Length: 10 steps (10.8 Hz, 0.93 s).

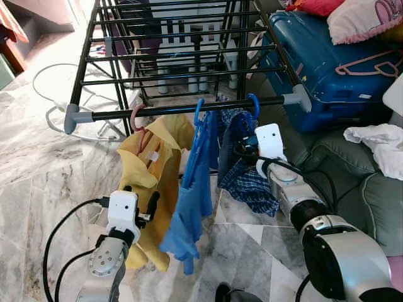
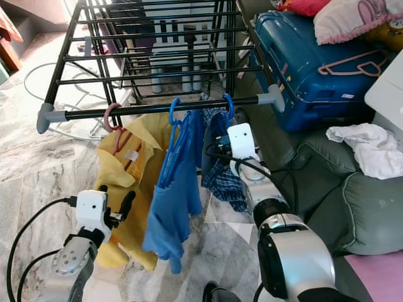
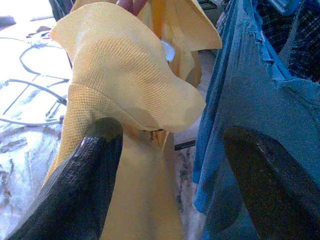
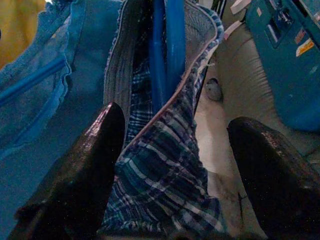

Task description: Hang hanger

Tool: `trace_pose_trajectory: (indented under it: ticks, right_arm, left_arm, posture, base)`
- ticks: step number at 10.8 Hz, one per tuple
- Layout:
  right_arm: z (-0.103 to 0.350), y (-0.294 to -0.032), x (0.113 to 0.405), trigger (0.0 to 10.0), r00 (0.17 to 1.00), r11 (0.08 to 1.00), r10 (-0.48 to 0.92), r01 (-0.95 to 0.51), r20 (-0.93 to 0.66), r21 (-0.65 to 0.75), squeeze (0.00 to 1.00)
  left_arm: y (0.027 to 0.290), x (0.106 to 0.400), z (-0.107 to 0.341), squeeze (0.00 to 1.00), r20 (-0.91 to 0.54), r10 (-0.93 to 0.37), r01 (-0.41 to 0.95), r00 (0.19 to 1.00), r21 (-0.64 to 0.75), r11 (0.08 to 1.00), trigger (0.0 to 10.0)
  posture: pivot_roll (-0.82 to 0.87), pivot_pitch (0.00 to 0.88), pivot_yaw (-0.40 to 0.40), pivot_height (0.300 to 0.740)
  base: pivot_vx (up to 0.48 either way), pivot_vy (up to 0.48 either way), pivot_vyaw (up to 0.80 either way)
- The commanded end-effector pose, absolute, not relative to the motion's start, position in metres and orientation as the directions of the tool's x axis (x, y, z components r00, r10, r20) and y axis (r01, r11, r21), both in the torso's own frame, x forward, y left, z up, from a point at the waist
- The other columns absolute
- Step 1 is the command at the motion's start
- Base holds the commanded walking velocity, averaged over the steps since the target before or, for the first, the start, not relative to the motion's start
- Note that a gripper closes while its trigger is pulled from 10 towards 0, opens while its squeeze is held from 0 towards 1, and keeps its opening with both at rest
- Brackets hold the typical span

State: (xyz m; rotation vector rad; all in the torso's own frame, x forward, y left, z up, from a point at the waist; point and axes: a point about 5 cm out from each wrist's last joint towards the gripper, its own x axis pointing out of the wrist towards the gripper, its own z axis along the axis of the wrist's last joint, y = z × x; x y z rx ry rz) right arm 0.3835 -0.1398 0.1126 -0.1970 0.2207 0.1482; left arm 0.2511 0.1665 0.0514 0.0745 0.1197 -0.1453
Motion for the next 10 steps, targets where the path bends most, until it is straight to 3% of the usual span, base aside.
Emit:
trace_pose_trajectory:
  ticks: [1,3,4,5,6,10]
  right_arm:
    - [0.1120,-0.1389,0.3830,0.0,0.964,0.972,0.134,-0.173,-0.228,-0.158,0.00]
    - [0.1114,-0.1372,0.3827,0.0,0.963,0.976,0.143,-0.176,-0.229,-0.131,0.00]
    - [0.1098,-0.1350,0.3821,1.0,0.957,0.973,0.160,-0.194,-0.244,-0.126,0.00]
    - [0.1099,-0.1342,0.3820,9.3,0.956,0.969,0.163,-0.201,-0.242,-0.143,0.00]
    - [0.1101,-0.1353,0.3815,0.0,0.963,0.964,0.147,-0.190,-0.226,-0.184,0.00]
    - [0.1044,-0.1358,0.3788,0.0,0.956,0.969,0.151,-0.193,-0.250,-0.152,0.00]
  left_arm:
    - [0.1677,0.2499,0.0488,0.00,-0.137,-0.145,0.156,0.980,0.073,0.985,10.0]
    - [0.1676,0.2497,0.0486,0.00,-0.138,-0.145,0.156,0.980,0.073,0.985,10.0]
    - [0.1677,0.2493,0.0483,0.00,-0.139,-0.145,0.156,0.980,0.074,0.985,10.0]
    - [0.1676,0.2492,0.0483,0.00,-0.139,-0.145,0.156,0.980,0.074,0.985,10.0]
    - [0.1671,0.2493,0.0478,0.00,-0.140,-0.146,0.157,0.979,0.073,0.985,10.0]
    - [0.1664,0.2509,0.0477,0.00,-0.141,-0.150,0.161,0.979,0.075,0.984,10.0]
  posture:
    - [-0.06,0.124,-0.007,0.740]
    - [-0.06,0.125,-0.006,0.740]
    - [-0.06,0.124,-0.007,0.740]
    - [-0.06,0.125,-0.007,0.740]
    - [-0.06,0.123,-0.009,0.740]
    - [-0.07,0.120,-0.006,0.740]
  base:
    - [0.000,0.000,0.00]
    - [0.000,0.000,0.00]
    - [0.000,0.000,0.00]
    - [0.000,0.000,0.00]
    - [0.000,0.000,0.00]
    - [0.000,0.000,0.00]
